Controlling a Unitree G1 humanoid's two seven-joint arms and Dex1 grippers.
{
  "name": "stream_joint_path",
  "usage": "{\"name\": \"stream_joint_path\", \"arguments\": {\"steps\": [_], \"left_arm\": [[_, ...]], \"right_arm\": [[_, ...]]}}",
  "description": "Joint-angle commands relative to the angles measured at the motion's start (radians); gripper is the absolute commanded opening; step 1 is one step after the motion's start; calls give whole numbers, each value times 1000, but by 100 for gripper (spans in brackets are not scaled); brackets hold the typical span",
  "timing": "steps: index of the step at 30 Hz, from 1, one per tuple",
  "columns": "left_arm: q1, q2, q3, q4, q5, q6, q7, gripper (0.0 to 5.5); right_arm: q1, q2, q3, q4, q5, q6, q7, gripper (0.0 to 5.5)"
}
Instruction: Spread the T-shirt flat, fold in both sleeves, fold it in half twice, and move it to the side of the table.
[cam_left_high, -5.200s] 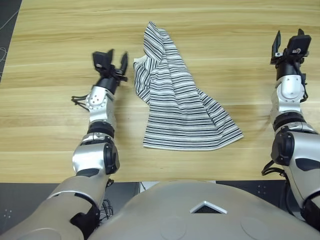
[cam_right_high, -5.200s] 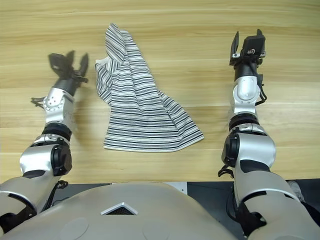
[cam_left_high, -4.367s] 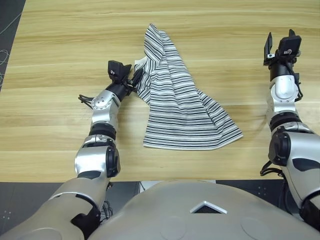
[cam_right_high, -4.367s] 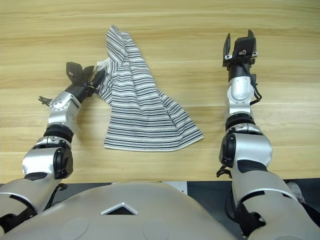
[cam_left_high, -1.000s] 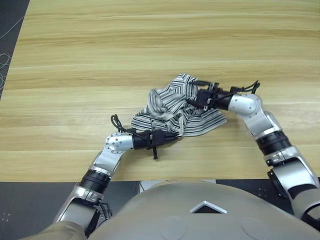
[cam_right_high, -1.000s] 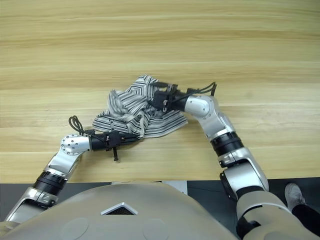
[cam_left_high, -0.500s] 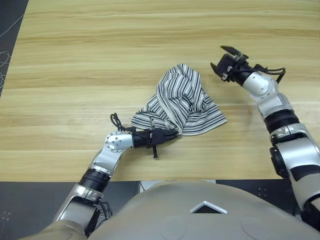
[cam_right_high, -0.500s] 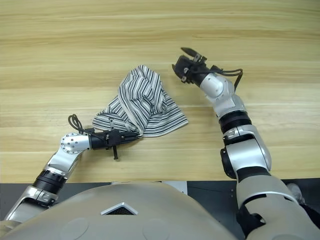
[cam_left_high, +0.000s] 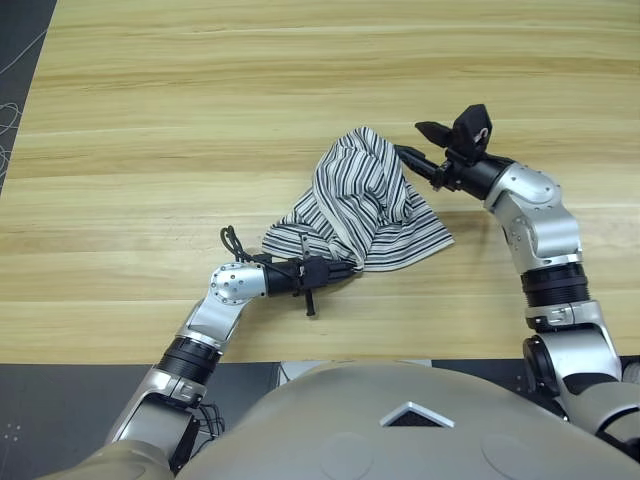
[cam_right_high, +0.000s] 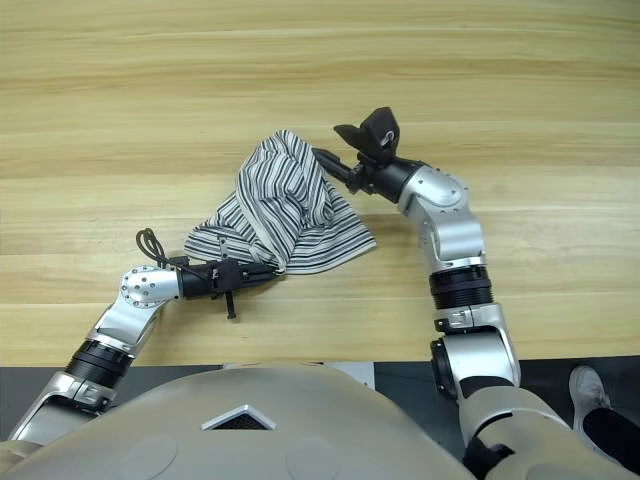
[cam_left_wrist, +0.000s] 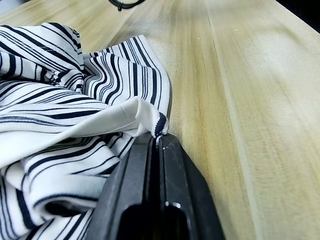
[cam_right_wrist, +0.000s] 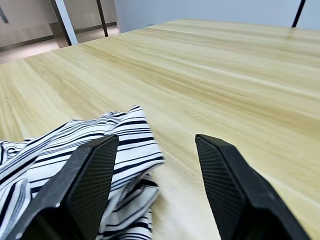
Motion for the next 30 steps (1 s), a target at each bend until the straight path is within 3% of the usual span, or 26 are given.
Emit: {"name": "stream_joint_path", "arguments": {"steps": [1,14,30], "left_arm": [[25,26,-12,40,42,40,11,13],[34,27,-12,36,39,38,10,13],[29,28,-10,38,38,39,8,10]], "right_arm": [[-20,50,-9,93,8,44,3,285],[-73,116,-51,290,-2,31,26,285],[-59,135,-34,268,-38,-25,66,12]]}}
